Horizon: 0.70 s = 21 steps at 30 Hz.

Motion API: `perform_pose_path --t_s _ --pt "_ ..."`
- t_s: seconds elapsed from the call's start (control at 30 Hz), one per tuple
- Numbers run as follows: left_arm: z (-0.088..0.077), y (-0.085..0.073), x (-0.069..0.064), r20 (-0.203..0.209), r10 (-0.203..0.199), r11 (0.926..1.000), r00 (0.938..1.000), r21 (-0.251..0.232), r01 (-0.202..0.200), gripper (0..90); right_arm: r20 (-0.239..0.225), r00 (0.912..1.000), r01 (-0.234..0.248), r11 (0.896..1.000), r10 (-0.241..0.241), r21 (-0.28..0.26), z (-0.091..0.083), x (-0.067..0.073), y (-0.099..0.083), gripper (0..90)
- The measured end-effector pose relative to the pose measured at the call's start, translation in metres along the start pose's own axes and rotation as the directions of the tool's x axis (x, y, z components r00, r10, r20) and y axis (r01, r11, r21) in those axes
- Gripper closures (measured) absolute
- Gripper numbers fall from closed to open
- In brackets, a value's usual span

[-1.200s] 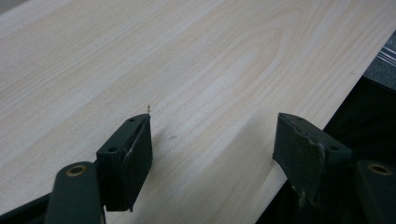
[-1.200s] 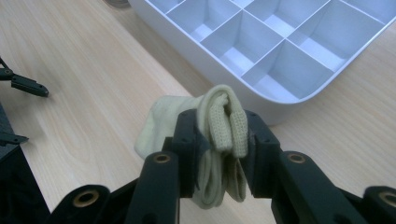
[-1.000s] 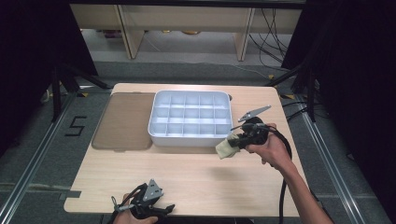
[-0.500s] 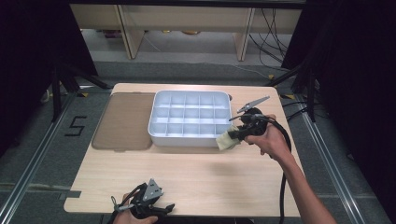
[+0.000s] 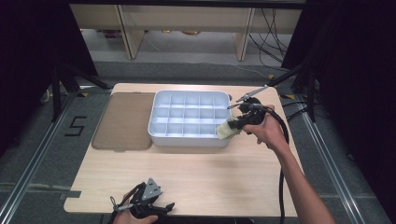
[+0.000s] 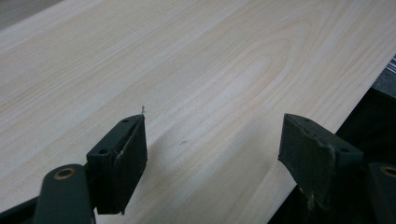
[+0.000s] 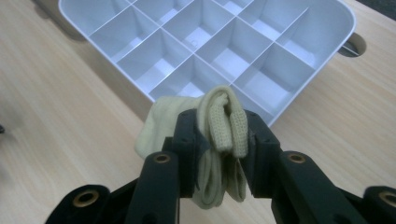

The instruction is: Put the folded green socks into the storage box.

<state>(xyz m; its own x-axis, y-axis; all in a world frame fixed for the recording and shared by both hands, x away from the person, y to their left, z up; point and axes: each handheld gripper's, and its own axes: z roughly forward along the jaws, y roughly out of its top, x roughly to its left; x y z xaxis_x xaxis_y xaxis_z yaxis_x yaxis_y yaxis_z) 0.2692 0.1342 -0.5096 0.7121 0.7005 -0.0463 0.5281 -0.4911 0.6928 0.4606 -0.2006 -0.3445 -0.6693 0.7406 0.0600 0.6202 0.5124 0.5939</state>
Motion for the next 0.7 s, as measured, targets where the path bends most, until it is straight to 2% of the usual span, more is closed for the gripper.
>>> perform_pose_path --t_s 0.13,0.17,0.2,0.23,0.27,0.47,0.5,0.53,0.57,0.67,0.7 --pt "0.0 0.0 0.0 -0.007 -0.007 1.0 1.0 0.0 0.007 22.3 0.019 0.9995 -0.024 1.0 0.024 0.005 0.006 -0.004 0.006 70.4" --pt "0.0 0.0 0.0 -0.008 0.001 1.0 1.0 0.002 -0.001 22.4 0.019 0.9998 -0.004 1.0 0.004 0.001 0.007 -0.007 0.007 70.4" --pt "0.0 0.0 0.0 -0.008 0.001 1.0 1.0 0.002 -0.001 22.4 0.019 0.9997 -0.018 1.0 0.018 0.003 0.008 -0.007 0.008 70.4" --pt "-0.001 0.001 0.001 0.012 0.029 0.9995 0.9995 0.011 -0.029 22.4 0.024 0.9995 -0.02 1.0 0.02 0.003 0.009 -0.007 0.009 70.4" --pt "-0.001 0.001 0.001 0.012 0.029 0.9995 0.9995 0.011 -0.029 22.3 0.028 0.9996 -0.009 1.0 0.009 0.006 0.009 -0.009 0.01 70.4" --pt "-0.001 0.001 0.001 0.01 0.029 0.9995 0.9995 0.015 -0.029 22.3 0.04 0.9989 -0.027 0.999 0.026 0.018 0.013 -0.009 0.014 70.4" --pt "-0.001 0.001 0.001 0.008 0.025 0.9996 0.9996 0.013 -0.025 22.3 0.046 0.9989 -0.014 1.0 0.013 0.015 0.014 -0.011 0.015 70.4" --pt "-0.001 0.0 0.001 0.008 0.025 0.9996 0.9996 0.014 -0.026 22.2 0.043 0.9987 -0.028 0.999 0.027 0.02 0.015 -0.01 0.015 70.4" --pt "-0.001 0.0 0.001 0.008 0.029 0.9995 0.9996 0.015 -0.029 22.1 0.047 0.9987 -0.019 1.0 0.018 0.021 0.016 -0.011 0.016 70.4" --pt "-0.001 0.0 0.001 0.007 0.024 0.9996 0.9997 0.014 -0.024 22.1 0.054 0.9983 -0.022 0.999 0.021 0.03 0.018 -0.012 0.017 70.4" --pt "0.0 0.0 0.0 0.007 0.011 0.9999 0.9999 0.012 -0.011 22.1 0.06 0.998 -0.022 0.999 0.02 0.038 0.021 -0.012 0.017 70.4"
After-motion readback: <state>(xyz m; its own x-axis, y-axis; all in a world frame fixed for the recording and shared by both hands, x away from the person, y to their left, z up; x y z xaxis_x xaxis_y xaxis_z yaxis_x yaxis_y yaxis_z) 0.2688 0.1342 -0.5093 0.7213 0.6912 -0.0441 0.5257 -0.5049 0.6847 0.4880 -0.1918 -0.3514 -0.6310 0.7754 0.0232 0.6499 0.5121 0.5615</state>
